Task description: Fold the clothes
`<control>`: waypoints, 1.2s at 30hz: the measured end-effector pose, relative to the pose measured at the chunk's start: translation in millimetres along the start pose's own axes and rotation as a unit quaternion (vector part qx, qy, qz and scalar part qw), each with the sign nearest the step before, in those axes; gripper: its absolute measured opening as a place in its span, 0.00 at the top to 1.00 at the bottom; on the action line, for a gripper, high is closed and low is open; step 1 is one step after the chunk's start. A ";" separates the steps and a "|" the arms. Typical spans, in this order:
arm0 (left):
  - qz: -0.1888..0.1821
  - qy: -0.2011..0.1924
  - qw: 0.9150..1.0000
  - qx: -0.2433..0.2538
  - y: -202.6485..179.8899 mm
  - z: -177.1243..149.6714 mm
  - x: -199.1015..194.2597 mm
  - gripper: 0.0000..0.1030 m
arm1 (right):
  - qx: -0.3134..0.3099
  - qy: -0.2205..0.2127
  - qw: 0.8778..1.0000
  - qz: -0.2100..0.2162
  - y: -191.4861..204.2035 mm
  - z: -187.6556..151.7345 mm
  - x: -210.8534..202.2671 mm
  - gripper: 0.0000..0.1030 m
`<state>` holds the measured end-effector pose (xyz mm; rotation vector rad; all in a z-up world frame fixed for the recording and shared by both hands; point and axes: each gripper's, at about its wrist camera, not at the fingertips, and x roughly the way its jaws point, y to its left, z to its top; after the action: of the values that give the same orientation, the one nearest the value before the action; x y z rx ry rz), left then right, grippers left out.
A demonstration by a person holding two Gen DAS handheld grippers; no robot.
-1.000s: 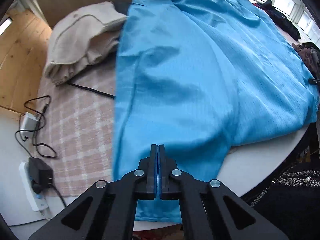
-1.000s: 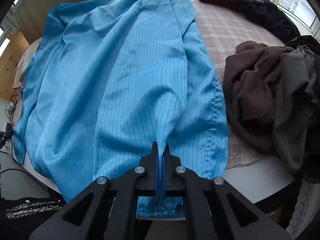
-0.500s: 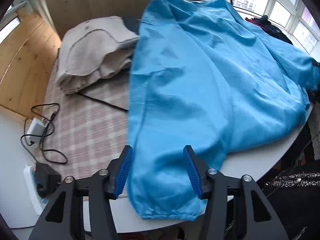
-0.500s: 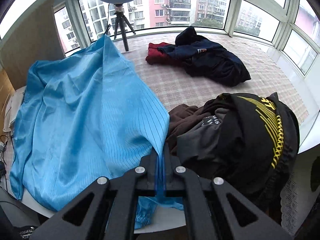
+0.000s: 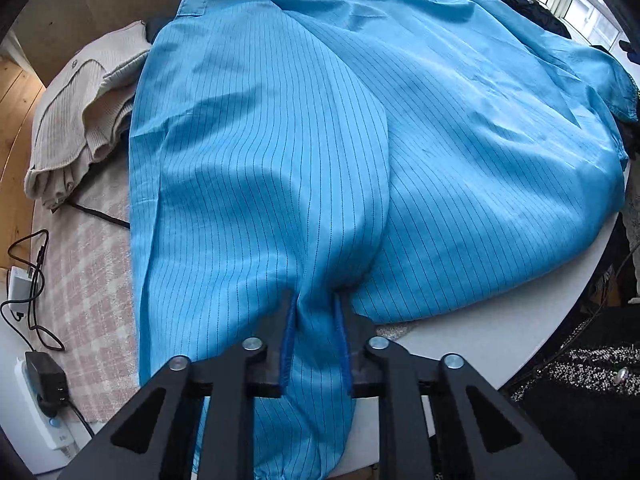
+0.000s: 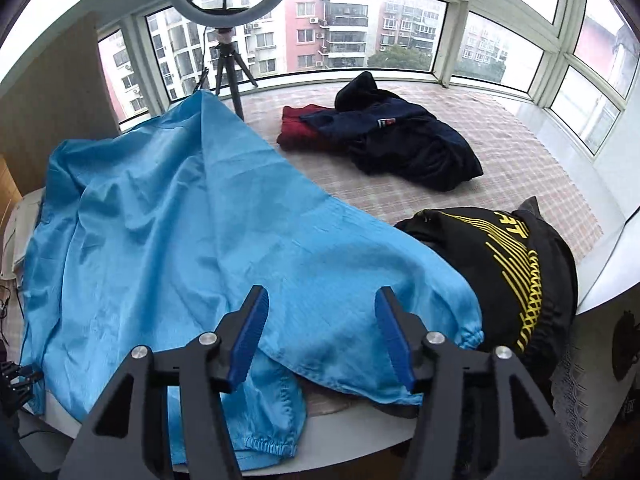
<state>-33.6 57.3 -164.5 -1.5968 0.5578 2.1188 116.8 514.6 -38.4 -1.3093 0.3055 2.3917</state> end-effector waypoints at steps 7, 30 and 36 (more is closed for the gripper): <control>0.003 -0.009 1.000 -0.007 3.3 4.1 -11.0 0.94 | -0.031 0.033 0.998 0.038 38.7 -23.1 16.1 0.47; 0.022 -0.042 0.998 -0.048 7.1 8.0 -35.3 0.39 | -0.015 0.062 0.994 0.085 71.0 -54.4 48.4 0.47; 0.023 -0.055 0.996 -0.062 2.1 9.2 -44.5 0.34 | -0.012 0.089 0.990 0.110 90.8 -69.8 65.7 0.47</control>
<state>-31.1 56.4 -119.1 -1.5340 0.4391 2.2991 97.8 422.6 -131.1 -1.5773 0.4976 2.4651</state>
